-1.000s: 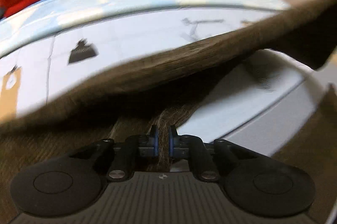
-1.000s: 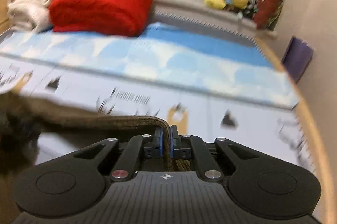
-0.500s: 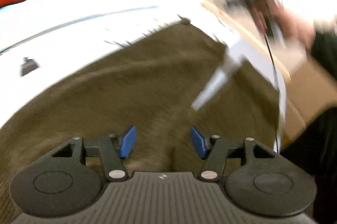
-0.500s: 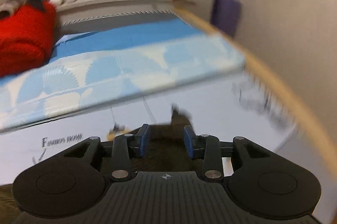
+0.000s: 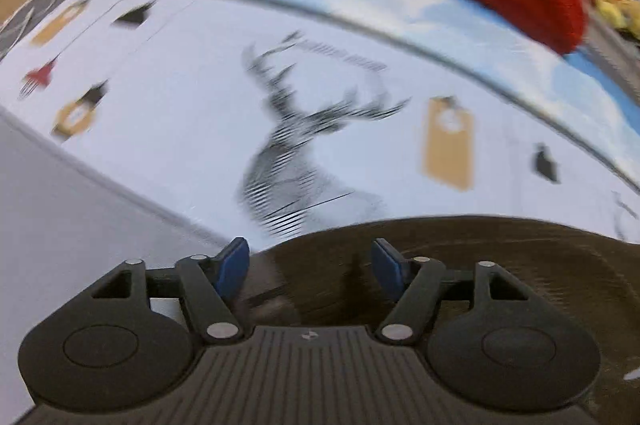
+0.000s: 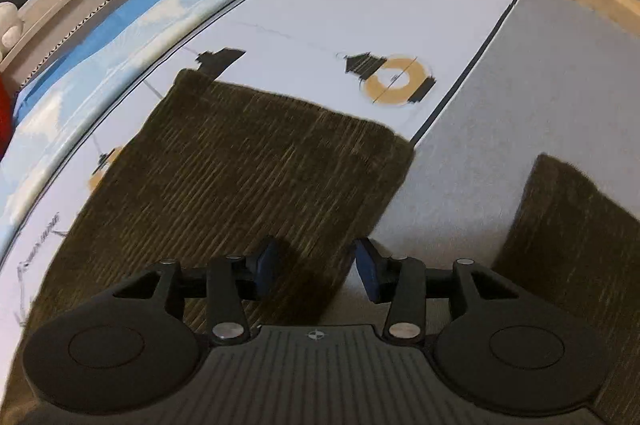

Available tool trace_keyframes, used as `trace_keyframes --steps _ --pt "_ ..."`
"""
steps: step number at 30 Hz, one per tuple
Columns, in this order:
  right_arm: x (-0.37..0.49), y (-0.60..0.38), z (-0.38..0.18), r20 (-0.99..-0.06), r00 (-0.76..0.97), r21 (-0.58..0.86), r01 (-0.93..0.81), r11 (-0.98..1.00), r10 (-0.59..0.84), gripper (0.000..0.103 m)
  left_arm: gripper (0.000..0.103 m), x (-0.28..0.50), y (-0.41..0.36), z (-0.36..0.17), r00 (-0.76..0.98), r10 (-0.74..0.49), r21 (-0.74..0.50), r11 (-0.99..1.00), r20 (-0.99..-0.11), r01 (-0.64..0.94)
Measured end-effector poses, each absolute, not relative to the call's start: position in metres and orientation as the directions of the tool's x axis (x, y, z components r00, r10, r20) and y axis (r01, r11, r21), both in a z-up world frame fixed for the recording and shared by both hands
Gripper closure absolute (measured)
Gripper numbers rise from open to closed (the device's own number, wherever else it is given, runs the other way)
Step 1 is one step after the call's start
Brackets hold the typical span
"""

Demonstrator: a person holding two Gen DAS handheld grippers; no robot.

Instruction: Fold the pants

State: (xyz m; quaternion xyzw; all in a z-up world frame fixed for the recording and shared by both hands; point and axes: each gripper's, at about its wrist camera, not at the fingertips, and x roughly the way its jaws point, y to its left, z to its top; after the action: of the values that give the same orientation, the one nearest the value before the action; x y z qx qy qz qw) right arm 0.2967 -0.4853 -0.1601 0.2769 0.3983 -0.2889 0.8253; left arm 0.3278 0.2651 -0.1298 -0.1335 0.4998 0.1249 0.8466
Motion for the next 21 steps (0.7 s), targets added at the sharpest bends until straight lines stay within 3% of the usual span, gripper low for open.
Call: trace_keyframes --steps 2,4,6,9,11,13,15,19,21 --pt "0.301 -0.486 -0.16 -0.815 0.507 0.203 0.704 0.68 -0.282 0.065 0.027 0.324 0.275 -0.138 0.442 0.071 -0.102 0.929 -0.894 -0.357" --pt "0.297 -0.487 -0.161 -0.811 0.498 0.183 0.713 0.677 -0.306 0.08 0.026 0.327 0.286 -0.152 0.402 0.104 -0.064 0.921 -0.91 -0.383" --pt "0.294 -0.49 -0.162 -0.807 0.502 0.187 0.717 0.672 -0.311 0.085 0.026 0.324 0.296 -0.161 0.368 0.141 -0.032 0.904 -0.919 -0.426" --pt "0.293 -0.489 -0.162 -0.804 0.507 0.187 0.711 0.678 -0.31 0.09 0.027 0.318 0.3 -0.167 0.382 0.057 -0.114 0.906 -0.922 -0.408" --pt "0.294 -0.488 -0.162 -0.802 0.51 0.184 0.706 0.684 -0.311 0.092 0.033 0.317 0.289 -0.169 0.38 0.081 -0.082 0.915 -0.921 -0.394" --pt "0.294 -0.486 -0.161 -0.797 0.516 0.185 0.702 0.687 -0.313 0.096 0.058 0.321 0.287 -0.172 0.397 0.103 -0.061 0.923 -0.912 -0.38" --pt "0.291 -0.487 -0.158 -0.787 0.527 0.195 0.706 0.681 -0.32 0.097 0.064 0.324 0.282 -0.164 0.433 0.117 -0.051 0.933 -0.894 -0.357" --pt "0.276 -0.5 -0.141 -0.697 0.573 0.192 0.729 0.657 -0.432 0.097 0.064 0.323 0.269 -0.138 0.605 0.126 -0.072 0.954 -0.786 -0.293" --pt "0.271 -0.512 -0.146 -0.717 0.524 0.177 0.774 0.607 -0.459 0.097 0.062 0.324 0.26 -0.136 0.627 0.102 -0.077 0.965 -0.773 -0.252"
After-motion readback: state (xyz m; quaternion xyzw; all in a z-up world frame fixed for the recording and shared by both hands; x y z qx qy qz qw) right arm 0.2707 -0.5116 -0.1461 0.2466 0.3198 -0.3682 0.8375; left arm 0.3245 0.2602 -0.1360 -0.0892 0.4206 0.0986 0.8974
